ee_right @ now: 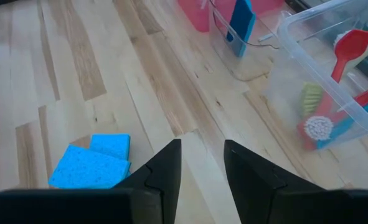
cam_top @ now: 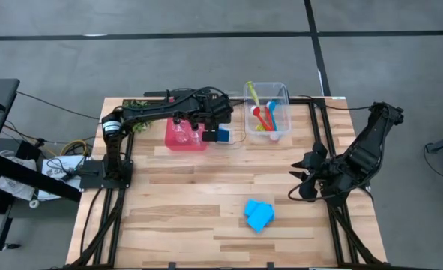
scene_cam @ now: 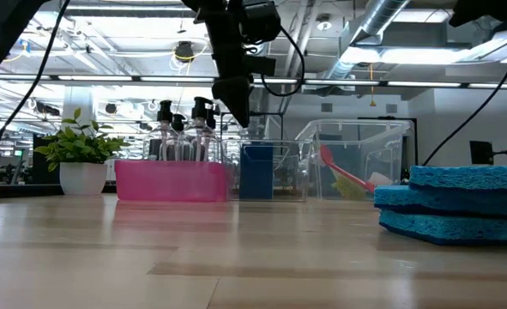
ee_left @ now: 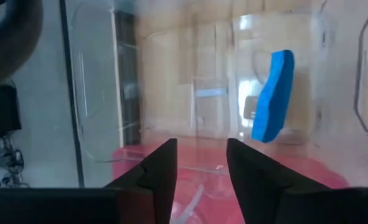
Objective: Pick & Place Kitchen Sink Supplies
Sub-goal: Put the blue sponge into the transparent bin
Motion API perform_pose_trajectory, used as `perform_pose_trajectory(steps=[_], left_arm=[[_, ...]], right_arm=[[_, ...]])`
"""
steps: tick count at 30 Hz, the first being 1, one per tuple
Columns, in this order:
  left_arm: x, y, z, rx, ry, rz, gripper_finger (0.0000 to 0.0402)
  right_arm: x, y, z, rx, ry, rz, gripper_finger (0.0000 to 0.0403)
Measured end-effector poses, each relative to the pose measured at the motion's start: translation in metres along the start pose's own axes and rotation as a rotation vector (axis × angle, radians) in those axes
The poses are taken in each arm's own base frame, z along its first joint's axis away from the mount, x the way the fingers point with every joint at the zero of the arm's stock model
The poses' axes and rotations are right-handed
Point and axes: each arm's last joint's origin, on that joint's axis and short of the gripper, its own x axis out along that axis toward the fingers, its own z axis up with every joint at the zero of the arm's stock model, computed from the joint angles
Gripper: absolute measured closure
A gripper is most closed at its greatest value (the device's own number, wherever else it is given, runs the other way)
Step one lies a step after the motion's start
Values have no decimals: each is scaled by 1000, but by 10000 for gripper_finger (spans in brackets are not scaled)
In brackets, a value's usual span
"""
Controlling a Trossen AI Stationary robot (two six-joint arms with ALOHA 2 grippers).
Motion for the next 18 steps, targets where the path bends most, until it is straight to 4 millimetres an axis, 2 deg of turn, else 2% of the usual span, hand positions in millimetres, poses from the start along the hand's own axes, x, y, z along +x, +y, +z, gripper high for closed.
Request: perform_pose_trajectory(steps=[11,14,18], left_arm=[[-5,2,4,-59,-52,16,256],[-19,6,4,-90,-111,7,256],[-51,13,3,-194,-291,-91,256]], right_arm=[[0,1,0,6,-3,5,288],[0,3,1,22,-10,20,288],[0,5,2,44,-18,37,288]])
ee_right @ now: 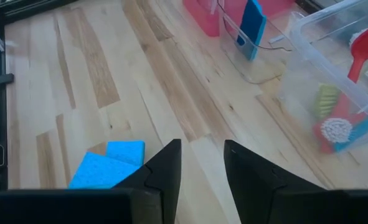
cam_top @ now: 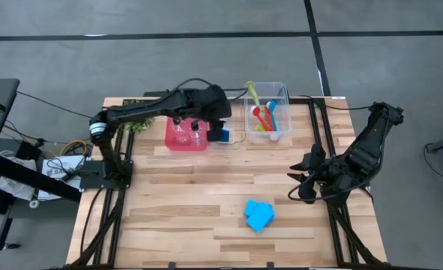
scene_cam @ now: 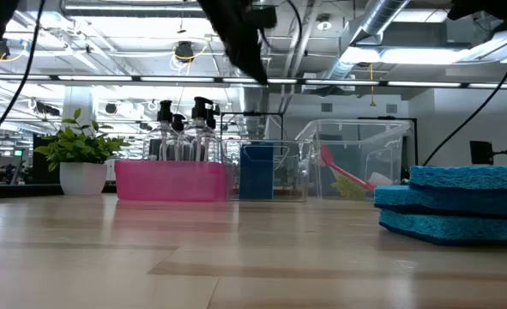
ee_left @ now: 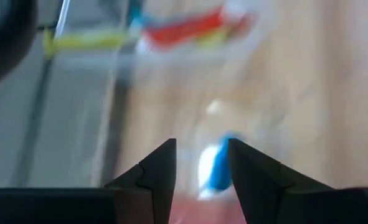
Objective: Pick & Place Kitchen Sink Supplies
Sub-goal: Put the blue sponge into the transparent bin
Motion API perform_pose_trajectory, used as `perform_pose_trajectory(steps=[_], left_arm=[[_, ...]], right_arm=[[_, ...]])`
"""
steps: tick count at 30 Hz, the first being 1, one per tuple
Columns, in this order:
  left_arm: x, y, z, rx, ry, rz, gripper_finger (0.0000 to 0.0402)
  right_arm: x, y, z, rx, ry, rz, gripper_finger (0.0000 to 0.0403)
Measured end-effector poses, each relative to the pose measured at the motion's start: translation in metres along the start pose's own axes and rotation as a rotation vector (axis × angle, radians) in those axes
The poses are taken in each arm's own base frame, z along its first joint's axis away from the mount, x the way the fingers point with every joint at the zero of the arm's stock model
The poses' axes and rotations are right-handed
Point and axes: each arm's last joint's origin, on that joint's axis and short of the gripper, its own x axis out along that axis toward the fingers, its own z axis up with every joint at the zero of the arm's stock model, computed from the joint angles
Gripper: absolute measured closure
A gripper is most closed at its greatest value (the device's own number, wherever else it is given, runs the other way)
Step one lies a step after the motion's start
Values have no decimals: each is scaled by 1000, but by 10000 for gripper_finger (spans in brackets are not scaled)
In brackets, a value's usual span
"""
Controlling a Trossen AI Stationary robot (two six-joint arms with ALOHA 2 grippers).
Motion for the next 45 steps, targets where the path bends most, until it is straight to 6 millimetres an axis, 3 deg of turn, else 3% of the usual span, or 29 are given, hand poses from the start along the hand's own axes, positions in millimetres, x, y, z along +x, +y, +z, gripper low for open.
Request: perform_pose_trajectory(steps=[6,13,19,27,36,45], left_arm=[[-37,-1,11,-89,-199,-116,256],[-59,-19,17,-42,-281,-254,256],[-68,-38,18,-64,-258,-337,256],[-73,-64,14,-276,-114,-426,256],[-75,-130,-4,-419,-85,-447,256],[-102,-204,-51,-589,-377,-471,256]], right_arm=[[0,0,0,0,0,0,288],[0,0,0,-51,0,0,288],[3,3,0,-195,4,-16,288],[15,9,-1,-429,61,-52,288],[26,27,-3,-586,105,31,288],[38,60,-17,-538,129,118,288]])
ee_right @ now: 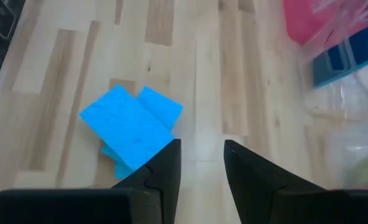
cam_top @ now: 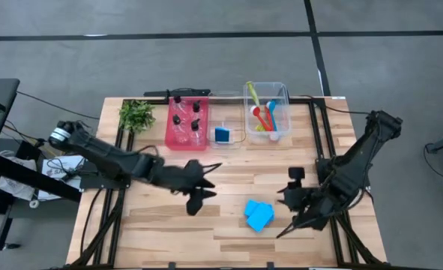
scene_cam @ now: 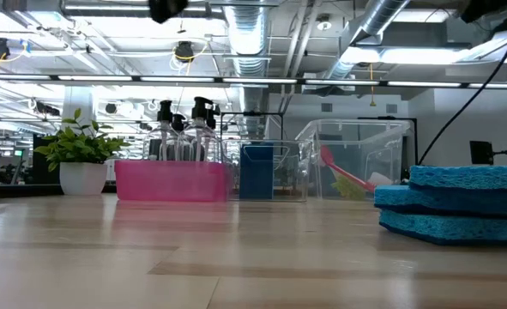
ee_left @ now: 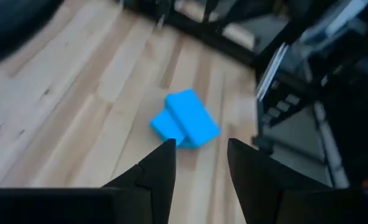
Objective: Pick & Place Kitchen Sink Supplies
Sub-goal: Put the blue sponge into the transparent bin
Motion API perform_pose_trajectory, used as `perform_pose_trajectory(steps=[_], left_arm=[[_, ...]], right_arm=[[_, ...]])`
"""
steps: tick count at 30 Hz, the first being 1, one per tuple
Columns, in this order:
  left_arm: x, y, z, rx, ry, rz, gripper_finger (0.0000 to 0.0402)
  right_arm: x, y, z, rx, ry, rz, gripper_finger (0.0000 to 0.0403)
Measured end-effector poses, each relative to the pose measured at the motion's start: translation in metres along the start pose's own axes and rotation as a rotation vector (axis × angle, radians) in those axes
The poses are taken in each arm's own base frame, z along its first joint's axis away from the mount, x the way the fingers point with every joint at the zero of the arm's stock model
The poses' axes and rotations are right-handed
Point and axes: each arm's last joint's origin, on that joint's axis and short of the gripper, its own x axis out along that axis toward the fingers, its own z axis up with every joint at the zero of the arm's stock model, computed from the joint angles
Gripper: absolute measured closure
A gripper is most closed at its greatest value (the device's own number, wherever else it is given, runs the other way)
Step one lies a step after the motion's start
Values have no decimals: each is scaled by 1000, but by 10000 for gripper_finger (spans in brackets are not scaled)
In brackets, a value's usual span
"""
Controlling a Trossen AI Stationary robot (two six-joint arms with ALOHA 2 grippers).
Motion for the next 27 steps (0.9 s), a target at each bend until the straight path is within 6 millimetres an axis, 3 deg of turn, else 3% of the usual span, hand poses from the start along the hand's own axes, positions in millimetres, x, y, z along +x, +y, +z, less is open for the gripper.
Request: perform_pose_trajectory(steps=[6,12,20,27], left_arm=[[-9,-20,-37,-30,-143,-36,256],[-8,-26,-57,-88,-178,-15,256],[-8,-27,-64,-121,-188,-39,256],[-8,-26,-63,-119,-213,-13,256]], right_arm=[[21,23,-1,85,46,-15,288],[40,40,-6,150,100,-37,288],[70,70,-9,96,175,70,288],[90,85,-11,-22,170,80,288]])
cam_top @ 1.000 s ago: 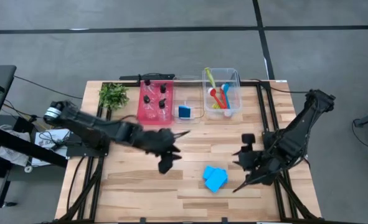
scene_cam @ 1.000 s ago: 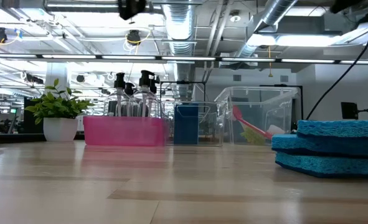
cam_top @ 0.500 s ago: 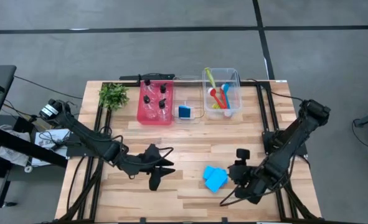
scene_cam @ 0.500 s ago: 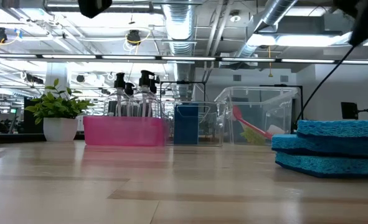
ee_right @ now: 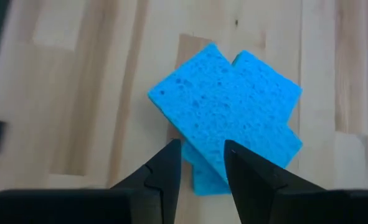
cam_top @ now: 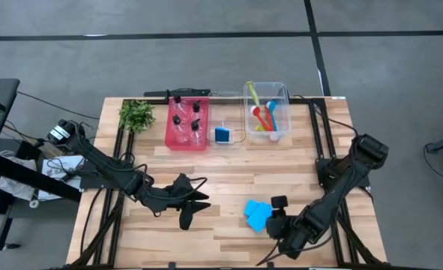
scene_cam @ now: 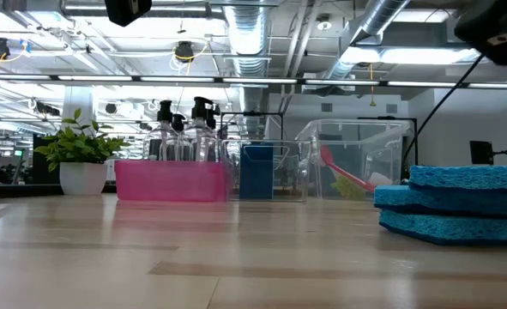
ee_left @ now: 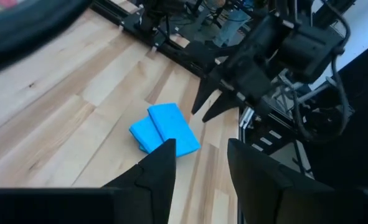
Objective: Pick & Place Kitchen Sink Supplies
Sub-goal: Put the blue sponge into the transparent bin
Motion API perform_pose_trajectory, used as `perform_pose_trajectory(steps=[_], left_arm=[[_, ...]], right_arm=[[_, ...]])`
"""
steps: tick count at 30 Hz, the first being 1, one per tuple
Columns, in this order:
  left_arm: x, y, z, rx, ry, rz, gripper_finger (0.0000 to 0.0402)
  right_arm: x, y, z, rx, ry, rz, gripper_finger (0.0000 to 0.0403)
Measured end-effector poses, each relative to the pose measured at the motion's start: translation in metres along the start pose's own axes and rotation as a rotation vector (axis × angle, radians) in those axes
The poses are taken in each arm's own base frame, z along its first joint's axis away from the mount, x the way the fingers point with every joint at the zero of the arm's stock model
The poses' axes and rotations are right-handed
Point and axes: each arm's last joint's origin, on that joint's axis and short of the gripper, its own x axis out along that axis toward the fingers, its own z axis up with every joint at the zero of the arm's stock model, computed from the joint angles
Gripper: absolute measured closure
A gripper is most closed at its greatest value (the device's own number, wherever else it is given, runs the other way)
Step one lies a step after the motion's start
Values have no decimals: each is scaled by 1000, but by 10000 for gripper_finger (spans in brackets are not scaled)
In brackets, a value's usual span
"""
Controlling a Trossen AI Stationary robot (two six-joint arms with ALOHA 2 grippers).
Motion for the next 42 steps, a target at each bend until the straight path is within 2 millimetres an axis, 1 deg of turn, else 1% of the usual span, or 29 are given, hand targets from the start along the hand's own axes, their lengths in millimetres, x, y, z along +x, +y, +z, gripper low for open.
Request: perform_pose_trajectory(steps=[7,15,19,21,24,30,34,37,42], left_arm=[[0,0,0,0,-2,2,256],[0,0,0,-1,-2,1,256],[0,0,0,-1,-2,1,256],[0,0,0,-1,-2,1,256],[0,0,0,-1,-3,1,256],[0,0,0,-1,-3,1,256],[0,0,0,-1,-3,1,256],[0,0,1,3,-3,1,256],[0,0,1,3,-3,1,256]], right_arm=[[19,4,-3,-146,45,-32,288],[35,3,-4,-149,91,-55,288],[37,0,-2,-138,97,-58,290],[37,-2,-1,-132,96,-60,298],[38,-2,-1,-132,98,-60,322],[38,-3,0,-128,102,-59,393],[39,-4,0,-121,112,-46,393],[38,-4,1,-123,115,-44,400],[32,-1,12,-152,90,-24,402]])
